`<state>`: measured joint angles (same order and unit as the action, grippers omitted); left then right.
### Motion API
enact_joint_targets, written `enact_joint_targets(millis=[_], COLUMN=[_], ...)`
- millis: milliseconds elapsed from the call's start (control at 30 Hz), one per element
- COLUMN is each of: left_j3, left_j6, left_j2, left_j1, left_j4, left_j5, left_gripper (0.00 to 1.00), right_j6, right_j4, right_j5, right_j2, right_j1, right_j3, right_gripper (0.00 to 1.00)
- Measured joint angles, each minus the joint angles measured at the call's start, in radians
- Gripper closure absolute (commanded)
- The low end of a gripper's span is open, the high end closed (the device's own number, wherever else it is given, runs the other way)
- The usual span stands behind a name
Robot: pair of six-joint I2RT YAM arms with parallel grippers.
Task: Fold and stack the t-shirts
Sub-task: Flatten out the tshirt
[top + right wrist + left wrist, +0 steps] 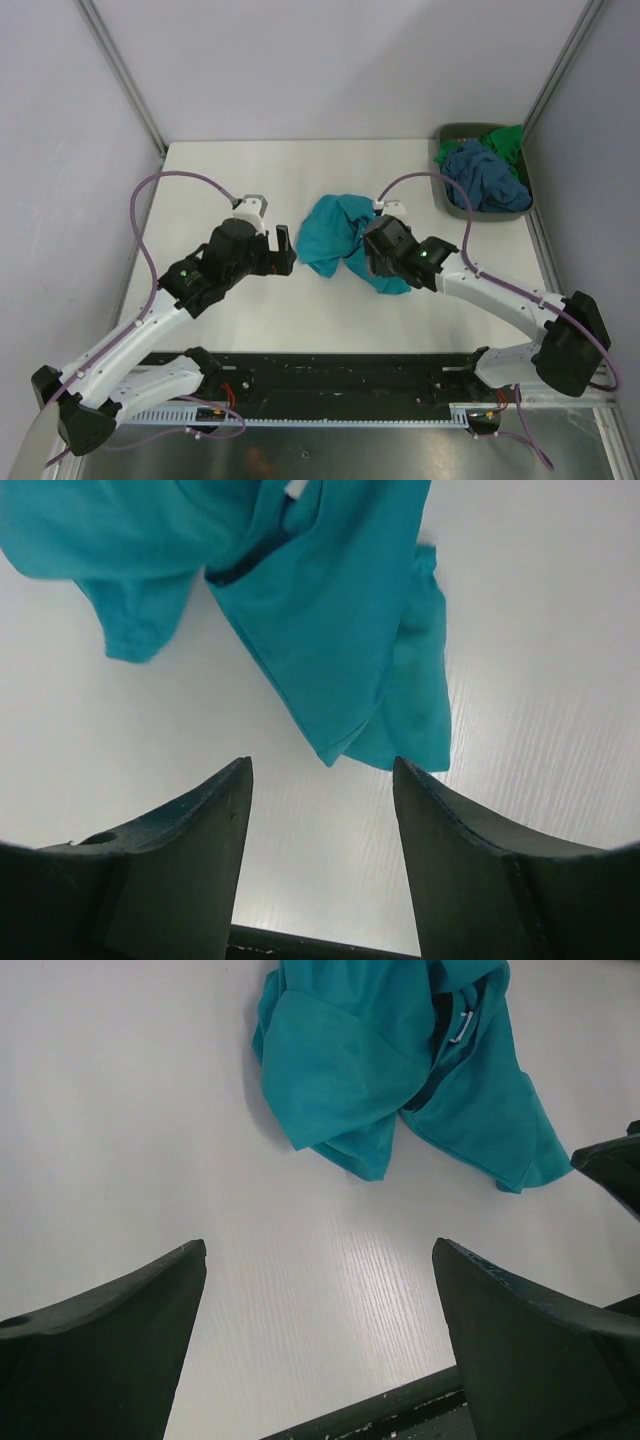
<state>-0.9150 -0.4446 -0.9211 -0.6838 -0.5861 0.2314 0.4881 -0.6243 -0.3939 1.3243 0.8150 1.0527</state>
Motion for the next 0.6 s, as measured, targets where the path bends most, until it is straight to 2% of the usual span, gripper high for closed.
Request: enact_joint_targets(millis=[167,367,600], left_j3=[0.010,0.024,0.031], left_j6=[-0.004,-0.011,-0.011], left_j2=[-0.002,0.000,0.014], left_j1=[0.000,0.000,0.000], left_j4=[0.000,0.000,0.000], left_j5=[-0.007,-0.008,-0.007], left_gripper=[0.00,0.00,0.00], right_j6=[-0.035,-0.106,-0.158], right_j4=[0.035,0.164,0.254], right_j5=[0.010,0.048,0.081], right_j2=[0.069,0.208,0.389], right_j1=[0.019,0.020,0.018], right_j3=[-0.018,-0.018,0.015], right_gripper=[0.41,0.51,0.53])
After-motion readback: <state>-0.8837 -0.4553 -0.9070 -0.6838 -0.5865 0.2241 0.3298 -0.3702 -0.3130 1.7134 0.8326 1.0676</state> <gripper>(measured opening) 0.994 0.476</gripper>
